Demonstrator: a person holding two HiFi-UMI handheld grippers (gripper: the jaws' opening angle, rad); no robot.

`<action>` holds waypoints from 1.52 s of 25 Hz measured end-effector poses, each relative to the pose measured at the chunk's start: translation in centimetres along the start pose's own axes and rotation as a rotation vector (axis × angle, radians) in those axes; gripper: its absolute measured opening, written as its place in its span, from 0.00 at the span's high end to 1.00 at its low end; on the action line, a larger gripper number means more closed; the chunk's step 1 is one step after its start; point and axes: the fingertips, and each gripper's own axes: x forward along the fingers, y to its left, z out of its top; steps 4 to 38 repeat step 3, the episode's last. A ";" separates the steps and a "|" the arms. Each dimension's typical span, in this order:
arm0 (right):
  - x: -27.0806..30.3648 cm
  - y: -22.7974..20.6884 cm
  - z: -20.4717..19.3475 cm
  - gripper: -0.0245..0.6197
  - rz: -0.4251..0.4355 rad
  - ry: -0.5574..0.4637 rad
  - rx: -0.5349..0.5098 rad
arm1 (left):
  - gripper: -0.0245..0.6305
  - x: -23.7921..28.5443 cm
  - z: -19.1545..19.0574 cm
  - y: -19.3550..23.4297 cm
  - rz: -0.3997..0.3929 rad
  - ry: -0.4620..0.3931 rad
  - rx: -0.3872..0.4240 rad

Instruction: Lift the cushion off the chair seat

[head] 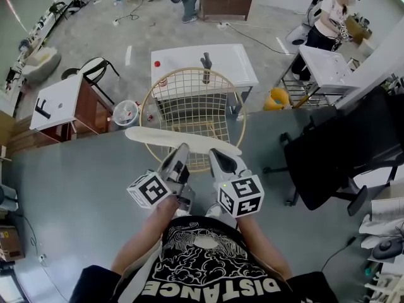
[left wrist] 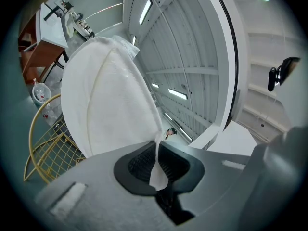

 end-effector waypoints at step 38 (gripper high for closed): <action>0.1 0.0 0.0 0.96 0.002 0.004 0.001 | 0.93 0.0 0.2 0.2 0.003 -0.004 -0.001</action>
